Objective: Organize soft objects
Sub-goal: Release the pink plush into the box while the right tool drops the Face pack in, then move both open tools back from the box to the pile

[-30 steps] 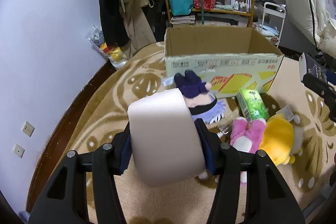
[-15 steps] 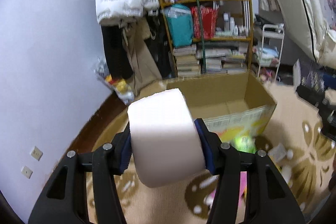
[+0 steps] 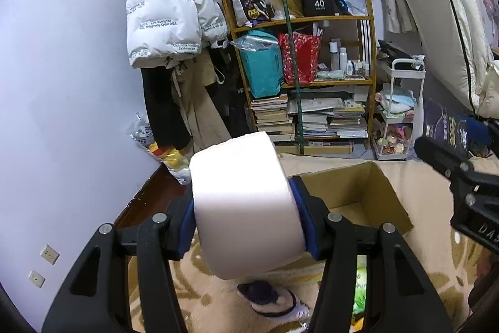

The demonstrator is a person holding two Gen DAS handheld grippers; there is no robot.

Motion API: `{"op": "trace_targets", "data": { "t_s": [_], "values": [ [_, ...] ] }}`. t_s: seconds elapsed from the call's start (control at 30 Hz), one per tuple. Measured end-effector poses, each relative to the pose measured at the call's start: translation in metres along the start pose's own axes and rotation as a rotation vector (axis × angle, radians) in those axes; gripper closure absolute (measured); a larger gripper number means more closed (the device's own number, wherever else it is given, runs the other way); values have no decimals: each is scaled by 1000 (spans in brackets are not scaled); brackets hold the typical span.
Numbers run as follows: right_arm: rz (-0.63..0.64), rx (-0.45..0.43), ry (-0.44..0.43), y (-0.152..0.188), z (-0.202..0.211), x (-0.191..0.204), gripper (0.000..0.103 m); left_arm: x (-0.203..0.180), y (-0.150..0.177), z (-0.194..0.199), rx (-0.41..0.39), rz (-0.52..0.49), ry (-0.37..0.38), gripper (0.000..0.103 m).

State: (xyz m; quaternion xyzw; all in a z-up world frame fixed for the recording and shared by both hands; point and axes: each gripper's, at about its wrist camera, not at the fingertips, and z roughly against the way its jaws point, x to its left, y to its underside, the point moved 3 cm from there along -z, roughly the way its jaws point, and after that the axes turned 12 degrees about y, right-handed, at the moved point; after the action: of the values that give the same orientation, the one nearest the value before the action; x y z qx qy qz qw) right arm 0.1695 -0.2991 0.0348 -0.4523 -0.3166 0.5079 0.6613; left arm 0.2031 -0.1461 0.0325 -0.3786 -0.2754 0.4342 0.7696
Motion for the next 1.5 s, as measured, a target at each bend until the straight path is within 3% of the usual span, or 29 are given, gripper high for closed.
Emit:
{"op": "trace_targets", "data": {
  "t_s": [0.3,0.57,0.7,0.77,0.83,0.93,1.13,1.5],
  "values": [
    [-22,86,-28,26,-39,4,23,8,25,-52,106,82,55,49],
    [1,177,-88,63,-55,14,22,7,44,-73,159,60,67,47],
    [-1,188,-106,69,-55,17,22,13,45,-72,150,76,66,42],
    [-3,188,-104,69,-55,17,22,14,42,-67,129,68,54,26],
    [-4,199,-108,71,-57,18,22,14,40,-61,100,64,38,18],
    [-1,214,-106,74,-57,18,19,13,39,-59,110,62,54,18],
    [-19,204,-90,73,-46,15,0,11,40,-52,132,45,53,16],
    [-68,199,-39,67,-6,-7,0,14,52,-25,160,40,48,7]
  ]
}}
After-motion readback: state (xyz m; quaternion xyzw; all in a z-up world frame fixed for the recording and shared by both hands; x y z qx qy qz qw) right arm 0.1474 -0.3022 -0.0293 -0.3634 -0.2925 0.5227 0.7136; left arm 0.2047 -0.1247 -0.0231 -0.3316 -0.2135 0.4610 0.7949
